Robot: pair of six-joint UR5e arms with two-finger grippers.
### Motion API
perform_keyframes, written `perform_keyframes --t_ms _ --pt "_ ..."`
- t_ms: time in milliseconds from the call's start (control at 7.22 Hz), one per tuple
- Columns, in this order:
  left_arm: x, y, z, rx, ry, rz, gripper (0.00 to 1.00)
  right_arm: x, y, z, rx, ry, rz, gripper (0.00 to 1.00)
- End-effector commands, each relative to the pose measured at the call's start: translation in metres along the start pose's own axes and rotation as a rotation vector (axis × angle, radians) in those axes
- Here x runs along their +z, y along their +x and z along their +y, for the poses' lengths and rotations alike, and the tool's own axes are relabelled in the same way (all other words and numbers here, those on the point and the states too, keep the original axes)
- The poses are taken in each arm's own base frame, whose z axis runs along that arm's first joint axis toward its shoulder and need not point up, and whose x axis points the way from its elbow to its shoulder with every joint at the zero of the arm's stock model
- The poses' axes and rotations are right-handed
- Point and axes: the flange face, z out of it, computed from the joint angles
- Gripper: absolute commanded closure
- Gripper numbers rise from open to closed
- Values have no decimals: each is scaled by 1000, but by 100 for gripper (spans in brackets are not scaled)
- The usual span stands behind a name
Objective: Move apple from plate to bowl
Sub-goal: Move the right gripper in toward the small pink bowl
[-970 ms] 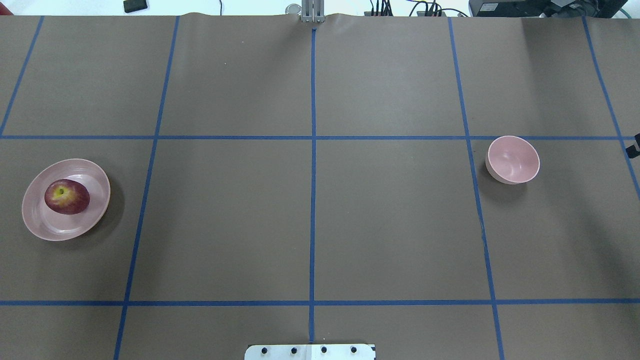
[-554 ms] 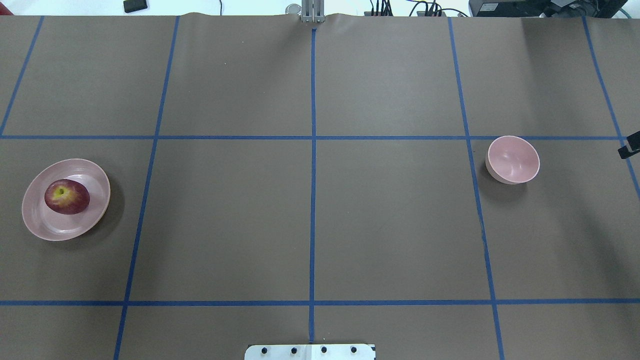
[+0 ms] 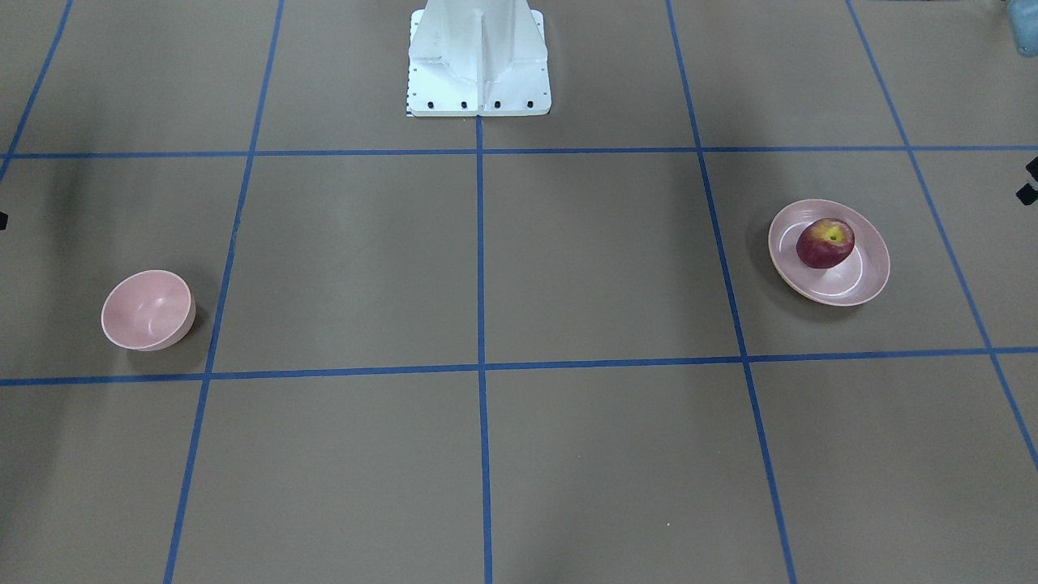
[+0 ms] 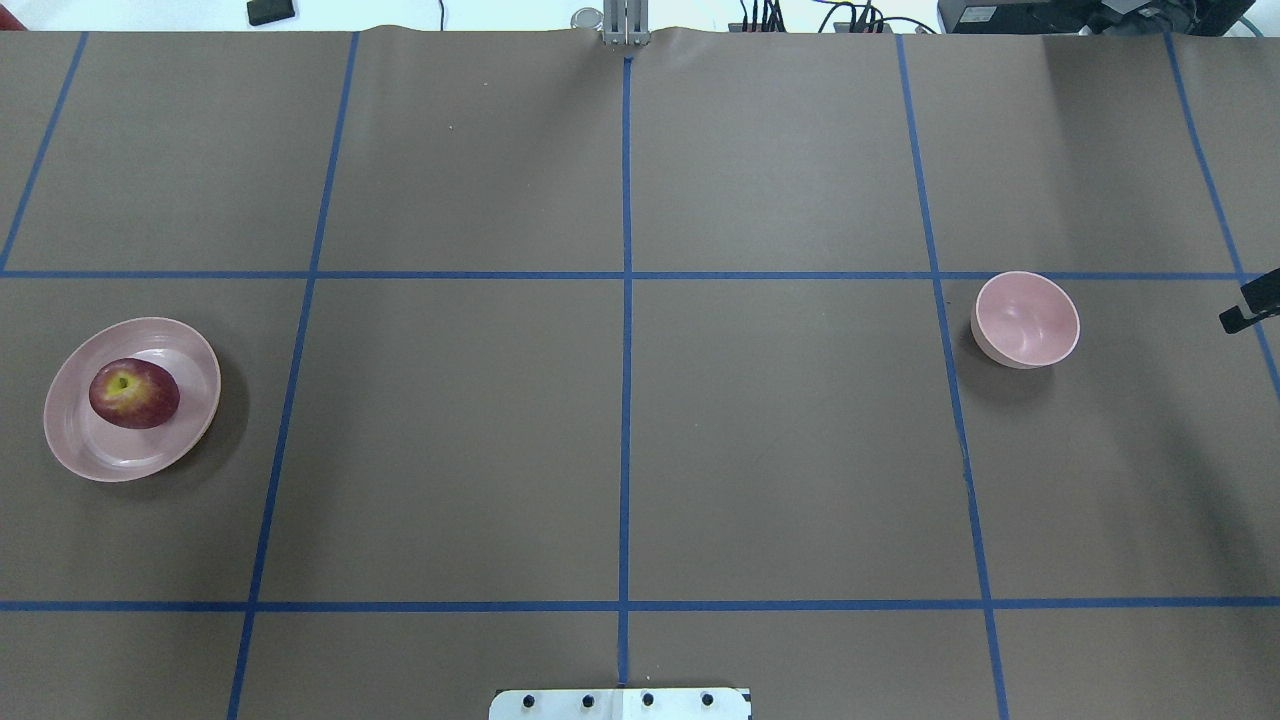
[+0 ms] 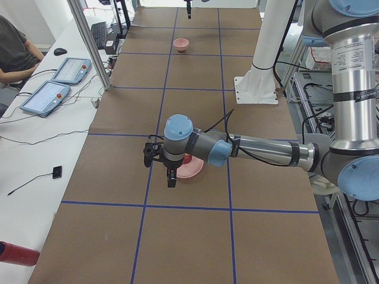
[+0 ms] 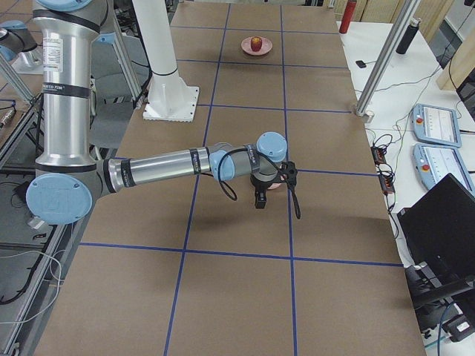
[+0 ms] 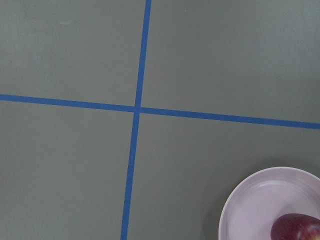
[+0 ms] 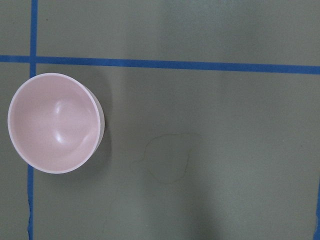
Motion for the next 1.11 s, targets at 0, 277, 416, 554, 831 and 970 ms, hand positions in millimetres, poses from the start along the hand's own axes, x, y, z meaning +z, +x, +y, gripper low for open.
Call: perform_keyframes --t_ms 0,277,416,554,831,970 --pt "0 0 0 -1 0 0 2 -5 -10 -4 -17 8 -16 0" --pt "-1 1 0 0 1 1 2 -1 -7 -7 -89 67 -29 0" --pt "0 0 0 -1 0 0 2 5 -17 -11 -86 65 -35 0" --pt "0 0 0 0 1 1 2 8 -32 -21 -14 63 -34 0" --pt "-1 1 -1 1 3 0 2 10 -38 -24 -3 79 -1 0" --pt "-1 1 0 0 2 -1 2 11 -38 -23 -18 77 -3 0"
